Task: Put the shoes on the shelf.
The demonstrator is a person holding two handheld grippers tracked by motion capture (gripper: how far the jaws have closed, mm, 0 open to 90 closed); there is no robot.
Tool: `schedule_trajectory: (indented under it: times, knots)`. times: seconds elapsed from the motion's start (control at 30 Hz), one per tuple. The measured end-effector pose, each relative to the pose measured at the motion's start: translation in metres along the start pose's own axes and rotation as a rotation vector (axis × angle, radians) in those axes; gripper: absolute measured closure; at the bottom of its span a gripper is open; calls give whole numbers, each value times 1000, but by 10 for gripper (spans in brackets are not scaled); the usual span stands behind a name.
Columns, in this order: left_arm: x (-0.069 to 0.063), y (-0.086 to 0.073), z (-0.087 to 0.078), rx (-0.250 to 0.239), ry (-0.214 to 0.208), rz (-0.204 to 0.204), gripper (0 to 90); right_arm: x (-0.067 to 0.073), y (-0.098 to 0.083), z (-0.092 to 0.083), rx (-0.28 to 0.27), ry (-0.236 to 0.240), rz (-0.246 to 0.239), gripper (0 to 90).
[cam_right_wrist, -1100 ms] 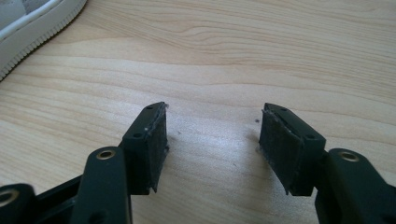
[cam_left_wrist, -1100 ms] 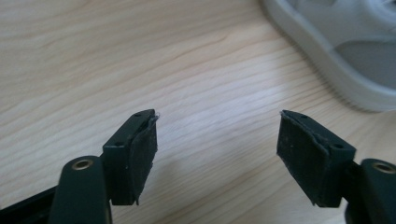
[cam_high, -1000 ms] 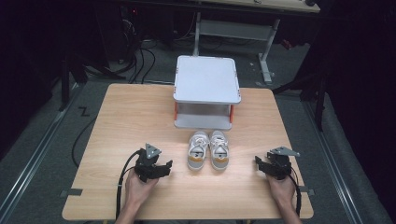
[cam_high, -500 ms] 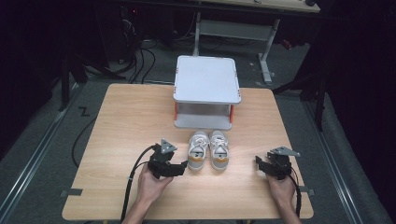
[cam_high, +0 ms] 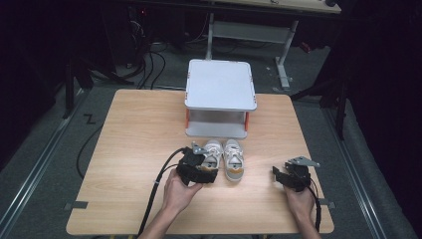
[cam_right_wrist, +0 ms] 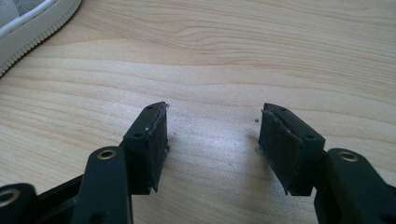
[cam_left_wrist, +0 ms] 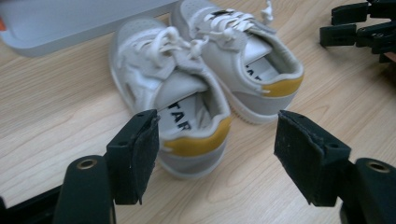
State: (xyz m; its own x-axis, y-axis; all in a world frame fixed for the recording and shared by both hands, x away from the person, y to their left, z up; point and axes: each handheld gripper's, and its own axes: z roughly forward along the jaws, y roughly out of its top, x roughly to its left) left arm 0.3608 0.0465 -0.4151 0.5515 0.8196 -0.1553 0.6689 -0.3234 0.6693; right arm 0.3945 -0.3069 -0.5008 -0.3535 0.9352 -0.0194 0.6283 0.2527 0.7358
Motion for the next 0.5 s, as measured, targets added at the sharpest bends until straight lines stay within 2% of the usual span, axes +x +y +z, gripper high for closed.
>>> schedule_trajectory:
  times: [0.2, 0.37, 0.5]
  knots:
    - [-9, 13, 12, 20, 5, -5, 308, 0, 0, 0, 0, 0, 0, 418]
    - [-15, 20, 27, 67, -3, -14, 304, 0, 0, 0, 0, -1, 1, 418]
    - [-13, 25, 39, 92, -1, -48, 302, 0, 0, 0, -1, -1, -1, 418]
